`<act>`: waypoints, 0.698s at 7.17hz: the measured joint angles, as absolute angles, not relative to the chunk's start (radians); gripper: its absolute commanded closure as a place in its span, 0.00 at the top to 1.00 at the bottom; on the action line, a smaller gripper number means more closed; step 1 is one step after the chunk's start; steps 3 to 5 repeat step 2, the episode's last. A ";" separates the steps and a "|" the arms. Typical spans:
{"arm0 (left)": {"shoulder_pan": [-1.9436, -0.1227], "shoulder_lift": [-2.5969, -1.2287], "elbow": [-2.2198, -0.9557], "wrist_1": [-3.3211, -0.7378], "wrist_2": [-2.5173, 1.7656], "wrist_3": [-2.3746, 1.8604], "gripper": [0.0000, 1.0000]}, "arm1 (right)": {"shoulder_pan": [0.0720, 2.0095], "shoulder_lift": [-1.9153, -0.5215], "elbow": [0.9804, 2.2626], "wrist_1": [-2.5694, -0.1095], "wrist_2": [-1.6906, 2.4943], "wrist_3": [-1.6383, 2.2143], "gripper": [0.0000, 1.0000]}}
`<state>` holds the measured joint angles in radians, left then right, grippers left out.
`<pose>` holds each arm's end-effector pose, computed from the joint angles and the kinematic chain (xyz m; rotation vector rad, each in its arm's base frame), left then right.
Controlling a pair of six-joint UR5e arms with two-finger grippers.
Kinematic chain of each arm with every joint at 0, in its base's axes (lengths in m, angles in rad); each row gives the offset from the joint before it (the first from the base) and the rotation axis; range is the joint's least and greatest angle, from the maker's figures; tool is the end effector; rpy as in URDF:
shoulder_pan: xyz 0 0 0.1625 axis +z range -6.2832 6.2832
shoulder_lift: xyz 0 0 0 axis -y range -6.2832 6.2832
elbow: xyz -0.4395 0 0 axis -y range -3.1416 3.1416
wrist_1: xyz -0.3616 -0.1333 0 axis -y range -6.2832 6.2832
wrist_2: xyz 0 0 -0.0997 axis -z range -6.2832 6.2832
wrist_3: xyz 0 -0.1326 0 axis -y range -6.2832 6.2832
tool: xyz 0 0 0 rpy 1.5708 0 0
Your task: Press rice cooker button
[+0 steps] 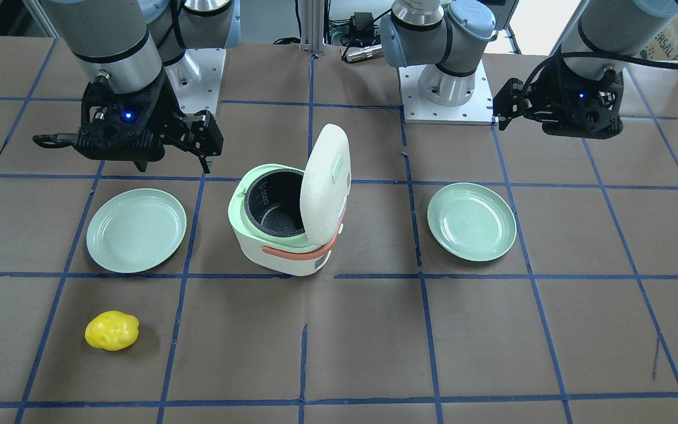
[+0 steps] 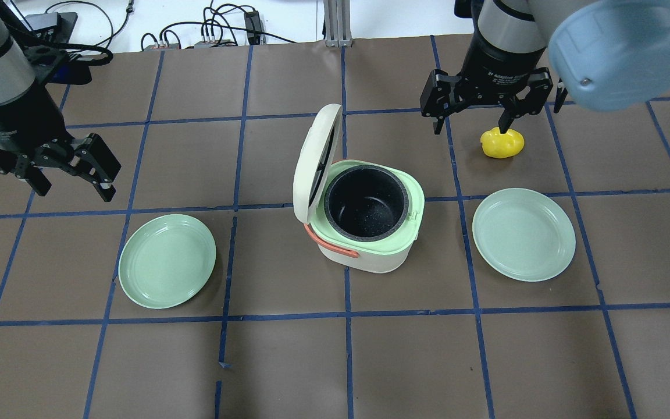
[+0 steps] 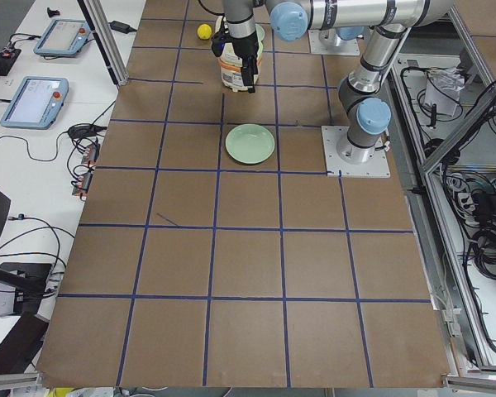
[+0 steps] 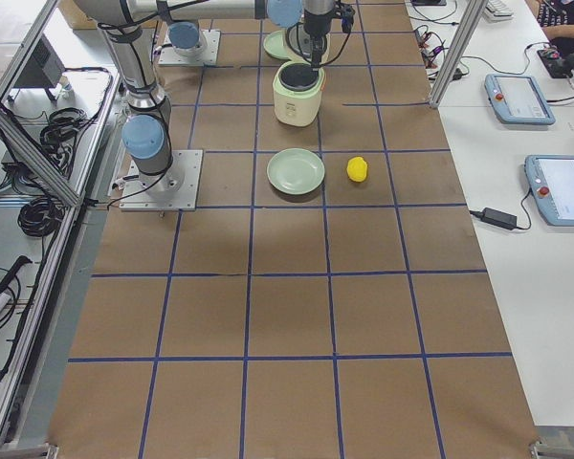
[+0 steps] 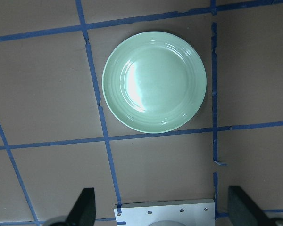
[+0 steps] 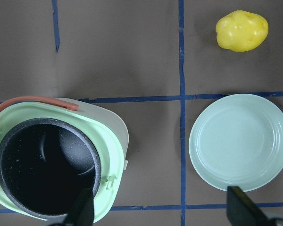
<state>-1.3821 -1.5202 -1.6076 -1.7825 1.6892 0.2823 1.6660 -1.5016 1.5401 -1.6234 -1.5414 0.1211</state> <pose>-0.0384 -0.4260 0.4577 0.1609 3.0503 0.3371 0.1835 -0.4780 0.4559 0.0400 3.1105 -0.0169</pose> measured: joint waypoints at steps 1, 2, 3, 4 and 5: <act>-1.382 -1.520 -1.608 -1.782 1.690 0.282 1.00 | 1.666 -1.502 1.545 -1.624 -1.537 0.121 0.99; -1.382 -1.520 -1.608 -1.783 1.689 0.282 1.00 | 1.666 -1.502 1.549 -1.625 -1.535 0.121 0.99; -1.382 -1.520 -1.608 -1.783 1.689 0.282 1.00 | 1.666 -1.502 1.549 -1.625 -1.535 0.121 0.99; -1.382 -1.520 -1.608 -1.783 1.689 0.282 1.00 | 1.666 -1.502 1.549 -1.625 -1.535 0.121 0.99; -1.382 -1.520 -1.608 -1.783 1.689 0.282 1.00 | 1.666 -1.502 1.549 -1.625 -1.535 0.121 0.99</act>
